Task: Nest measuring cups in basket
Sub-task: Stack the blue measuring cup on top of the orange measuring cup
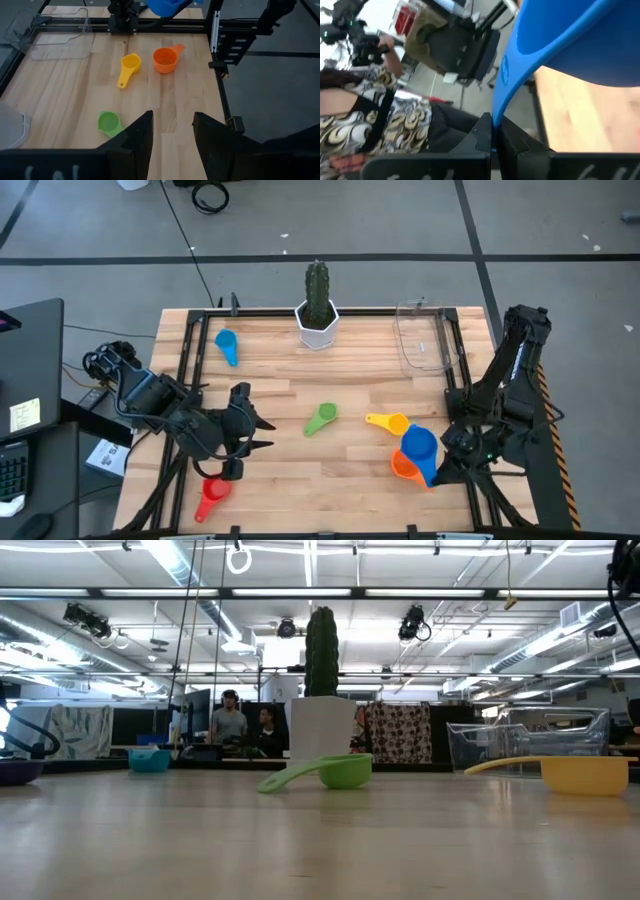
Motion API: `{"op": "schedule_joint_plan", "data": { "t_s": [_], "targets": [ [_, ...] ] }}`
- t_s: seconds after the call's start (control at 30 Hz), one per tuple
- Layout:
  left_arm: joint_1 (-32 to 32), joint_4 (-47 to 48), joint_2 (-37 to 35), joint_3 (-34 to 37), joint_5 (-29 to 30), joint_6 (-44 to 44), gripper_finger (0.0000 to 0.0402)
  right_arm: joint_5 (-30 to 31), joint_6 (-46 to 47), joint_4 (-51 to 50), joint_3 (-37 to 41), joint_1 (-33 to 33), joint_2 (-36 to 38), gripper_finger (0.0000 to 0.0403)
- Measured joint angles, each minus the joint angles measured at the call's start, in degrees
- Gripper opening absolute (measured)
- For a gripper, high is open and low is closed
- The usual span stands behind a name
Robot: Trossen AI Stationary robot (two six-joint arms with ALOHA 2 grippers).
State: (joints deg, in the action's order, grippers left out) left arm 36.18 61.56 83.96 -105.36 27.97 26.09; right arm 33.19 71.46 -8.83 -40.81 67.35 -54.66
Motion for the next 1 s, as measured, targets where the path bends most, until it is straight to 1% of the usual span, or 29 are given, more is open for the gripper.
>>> {"op": "schedule_joint_plan", "data": {
  "t_s": [0.17, 0.37, 0.67, 1.0],
  "targets": [
    [0.00, -0.02, 0.00, 0.00, 0.02, 0.76, 0.0146, -4.16, 1.14, 3.17, 1.60, 0.00, -1.91, 0.0011],
    [0.00, -0.02, 0.00, 0.00, 0.02, 0.80, 0.0146, -4.48, 4.80, 5.47, 4.97, -0.02, -2.92, 0.0011],
    [0.00, -0.03, 0.00, 0.00, 0.02, 0.87, 0.0146, -4.27, 4.55, 23.35, 15.85, -0.02, -2.96, 0.0011],
    [0.02, -0.03, 0.00, -0.01, 0.02, 1.95, 0.0146, -4.26, 4.08, 35.91, 23.07, 1.51, -2.96, 0.0011]
  ]
}}
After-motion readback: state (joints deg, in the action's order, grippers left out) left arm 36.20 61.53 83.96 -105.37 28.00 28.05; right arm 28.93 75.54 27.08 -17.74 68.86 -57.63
